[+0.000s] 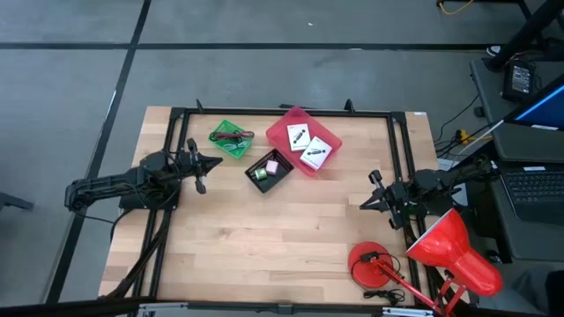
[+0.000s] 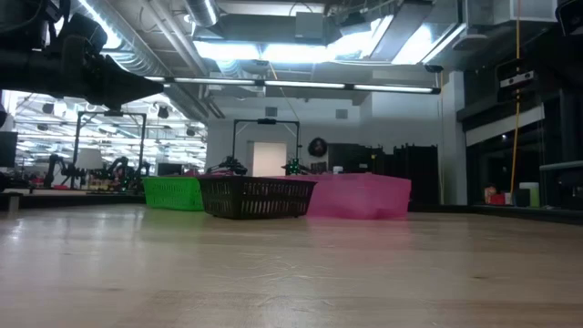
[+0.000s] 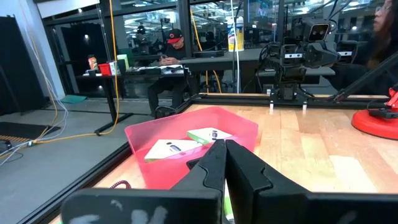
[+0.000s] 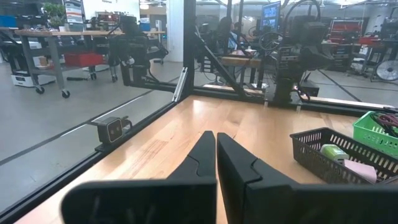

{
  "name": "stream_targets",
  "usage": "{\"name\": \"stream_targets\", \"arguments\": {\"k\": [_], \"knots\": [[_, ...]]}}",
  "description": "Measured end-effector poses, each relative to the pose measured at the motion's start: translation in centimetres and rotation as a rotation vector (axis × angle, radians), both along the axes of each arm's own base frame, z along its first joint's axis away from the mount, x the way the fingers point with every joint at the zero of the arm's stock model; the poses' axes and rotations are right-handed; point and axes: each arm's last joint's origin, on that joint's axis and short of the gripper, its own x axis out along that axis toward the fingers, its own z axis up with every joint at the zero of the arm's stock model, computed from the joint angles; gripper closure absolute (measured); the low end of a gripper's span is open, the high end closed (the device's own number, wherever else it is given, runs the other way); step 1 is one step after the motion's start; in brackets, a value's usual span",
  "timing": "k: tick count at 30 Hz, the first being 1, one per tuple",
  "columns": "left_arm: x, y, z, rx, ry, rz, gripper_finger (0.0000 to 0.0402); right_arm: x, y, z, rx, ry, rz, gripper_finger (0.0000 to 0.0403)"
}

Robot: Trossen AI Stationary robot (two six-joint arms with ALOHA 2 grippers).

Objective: Pick and place items into bin
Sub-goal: Return to Home Position

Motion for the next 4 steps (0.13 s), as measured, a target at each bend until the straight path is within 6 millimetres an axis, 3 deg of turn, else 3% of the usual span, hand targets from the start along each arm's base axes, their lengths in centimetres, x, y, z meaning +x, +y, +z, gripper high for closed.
{"name": "stream_targets", "arguments": {"k": [4], "knots": [[0.00,0.00,0.00,0.000,0.000,0.000,0.0395,0.00,0.00,0.00,-0.001,0.000,0.000,0.0402]]}}
